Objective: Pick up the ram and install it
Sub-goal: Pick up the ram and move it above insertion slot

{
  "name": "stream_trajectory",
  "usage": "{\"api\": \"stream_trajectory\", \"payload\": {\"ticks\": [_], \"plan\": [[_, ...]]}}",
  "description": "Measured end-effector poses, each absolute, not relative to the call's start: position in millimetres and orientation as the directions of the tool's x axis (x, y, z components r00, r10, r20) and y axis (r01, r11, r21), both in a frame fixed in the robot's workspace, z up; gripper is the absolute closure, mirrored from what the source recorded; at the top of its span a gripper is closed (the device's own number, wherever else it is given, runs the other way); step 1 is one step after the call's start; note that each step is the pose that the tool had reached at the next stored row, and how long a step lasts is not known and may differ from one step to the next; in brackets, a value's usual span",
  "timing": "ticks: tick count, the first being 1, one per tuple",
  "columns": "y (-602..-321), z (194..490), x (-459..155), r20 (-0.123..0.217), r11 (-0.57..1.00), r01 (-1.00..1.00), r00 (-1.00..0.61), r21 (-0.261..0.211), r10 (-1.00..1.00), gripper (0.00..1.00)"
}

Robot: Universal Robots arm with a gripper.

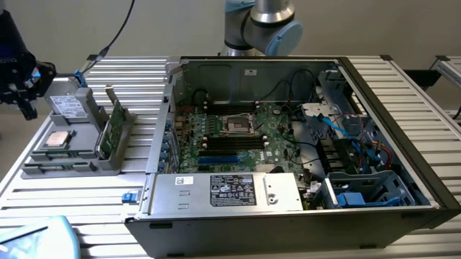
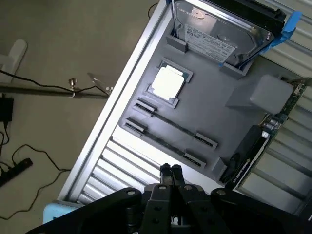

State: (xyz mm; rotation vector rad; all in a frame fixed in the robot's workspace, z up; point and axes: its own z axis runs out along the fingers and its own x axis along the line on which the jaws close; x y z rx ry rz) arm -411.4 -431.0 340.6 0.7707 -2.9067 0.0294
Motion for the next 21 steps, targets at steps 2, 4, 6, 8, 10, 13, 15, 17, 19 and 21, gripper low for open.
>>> {"api": "stream_trajectory", "payload": {"ticks": [2,4,6,8,10,13,15,17,19,21], "plan": [[-431.0,340.3,-411.4,0.134,0.85,-0.526,-0.841,0.015,-0.523,0.89],[-431.0,339.9,-411.5,0.134,0.831,-0.556,-0.822,0.015,-0.553,0.89],[-431.0,339.6,-411.4,0.134,0.81,-0.586,-0.802,0.016,-0.582,0.89],[-431.0,339.4,-411.5,0.134,0.788,-0.615,-0.78,0.016,-0.611,0.89],[-431.0,339.1,-411.5,0.134,0.765,-0.644,-0.757,0.016,-0.64,0.89],[-431.0,338.8,-411.5,0.133,0.729,-0.684,-0.721,0.017,-0.68,0.89],[-431.0,338.5,-411.5,0.132,0.703,-0.711,-0.695,0.018,-0.707,0.89],[-431.0,338.3,-411.4,0.131,0.677,-0.736,-0.669,0.02,-0.731,0.89],[-431.0,337.9,-411.4,0.128,0.65,-0.76,-0.642,0.021,-0.756,0.89],[-431.0,337.6,-411.4,0.126,0.621,-0.783,-0.614,0.024,-0.779,0.89]]}}
